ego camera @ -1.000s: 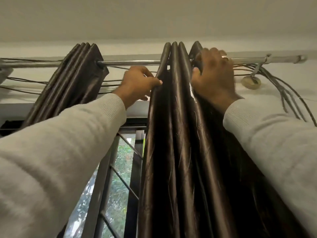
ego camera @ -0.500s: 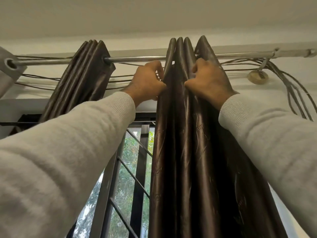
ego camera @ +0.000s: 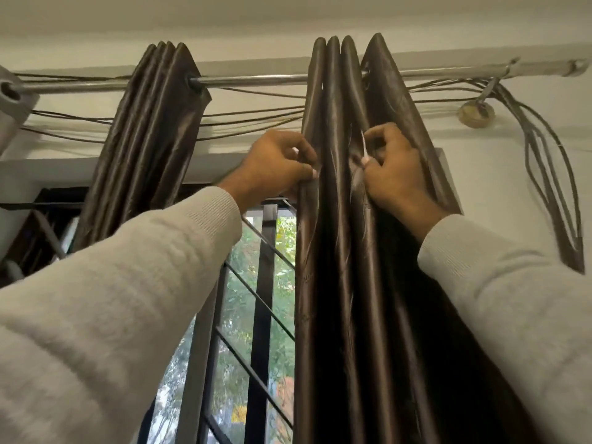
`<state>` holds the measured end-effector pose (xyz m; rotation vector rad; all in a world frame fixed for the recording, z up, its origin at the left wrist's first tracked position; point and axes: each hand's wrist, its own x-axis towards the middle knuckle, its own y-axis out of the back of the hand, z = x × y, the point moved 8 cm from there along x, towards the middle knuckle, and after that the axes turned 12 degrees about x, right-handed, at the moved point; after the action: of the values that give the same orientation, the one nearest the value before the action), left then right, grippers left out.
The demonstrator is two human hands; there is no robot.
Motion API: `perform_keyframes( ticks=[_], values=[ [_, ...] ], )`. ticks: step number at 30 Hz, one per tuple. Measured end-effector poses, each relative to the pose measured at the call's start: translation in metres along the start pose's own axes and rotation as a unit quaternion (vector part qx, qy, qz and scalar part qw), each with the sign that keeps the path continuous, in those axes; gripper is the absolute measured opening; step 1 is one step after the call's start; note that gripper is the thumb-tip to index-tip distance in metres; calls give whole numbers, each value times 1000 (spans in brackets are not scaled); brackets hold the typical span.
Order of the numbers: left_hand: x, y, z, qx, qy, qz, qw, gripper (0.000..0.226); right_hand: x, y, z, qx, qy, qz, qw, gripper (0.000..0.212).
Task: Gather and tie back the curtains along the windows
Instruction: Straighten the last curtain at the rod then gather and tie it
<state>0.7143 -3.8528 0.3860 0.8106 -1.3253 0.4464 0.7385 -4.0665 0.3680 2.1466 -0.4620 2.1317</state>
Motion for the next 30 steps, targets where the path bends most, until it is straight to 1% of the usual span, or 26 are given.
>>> perform_keyframes(
  ticks=[1,2,3,5,6,7,8,9,10,11,12,13,14,15,17,18,19,20,21,22,24,25,26,29,30],
  values=[
    [-7,-3,-4,16,-1,16,1000,14,-8,2,4,-22,-21,-7,999,28],
    [-16,-10,-6,47,-10,18,999,13,-17,0,8,-47,-42,-35,997,28],
    [-25,-19,-5,92,-26,4,995,14,-26,-4,12,-74,-58,-80,992,26],
    [-46,-41,1,195,-64,-56,977,14,-52,-19,16,-150,-88,-194,965,25],
    [-55,-49,2,229,-67,-90,967,12,-65,-24,19,-183,-110,-242,947,27],
    [-64,-56,1,240,-57,-129,960,12,-76,-25,22,-202,-133,-272,932,30],
    [-71,-61,-2,229,-38,-172,957,11,-83,-22,23,-201,-151,-285,925,31],
    [-82,-63,-5,200,-17,-212,956,10,-90,-17,21,-185,-165,-283,926,30],
    [-90,-63,-8,167,1,-237,957,9,-95,-11,20,-164,-173,-263,935,26],
    [-100,-62,-10,140,11,-238,961,7,-102,-3,17,-146,-177,-227,947,22],
    [-110,-60,-12,126,14,-216,968,5,-112,8,15,-146,-173,-175,958,19],
    [-119,-58,-12,126,6,-177,976,3,-126,18,12,-164,-163,-131,964,19],
    [-133,-60,-12,130,-4,-149,980,4,-146,22,13,-194,-161,-115,961,21],
    [-148,-68,-14,138,-12,-147,979,9,-166,20,17,-227,-160,-133,952,25],
    [-186,-95,-18,153,-32,-220,963,19,-214,8,31,-262,-175,-233,920,33],
    [-201,-106,-19,151,-39,-251,955,22,-234,6,36,-257,-196,-272,906,35],
    [-215,-111,-20,136,-39,-261,955,22,-252,9,39,-239,-229,-295,896,34],
    [-226,-111,-20,117,-34,-252,960,22,-265,14,38,-222,-250,-301,893,32],
    [-238,-109,-20,95,-25,-228,969,21,-277,21,33,-213,-256,-291,897,30],
    [-251,-103,-20,76,-16,-192,978,22,-287,29,27,-209,-248,-263,909,29],
    [-286,-99,-18,44,-1,-125,991,25,-314,46,11,-201,-207,-179,941,28],
    [-305,-104,-20,36,5,-115,993,25,-331,51,6,-197,-194,-152,949,27],
    [-326,-112,-21,38,14,-128,991,25,-353,52,5,-190,-193,-148,951,28],
    [-377,-139,-33,43,43,-197,979,33,-417,48,18,-166,-259,-192,932,34],
    [-391,-142,-36,33,52,-196,979,32,-434,50,18,-157,-269,-193,930,33]
  ],
)
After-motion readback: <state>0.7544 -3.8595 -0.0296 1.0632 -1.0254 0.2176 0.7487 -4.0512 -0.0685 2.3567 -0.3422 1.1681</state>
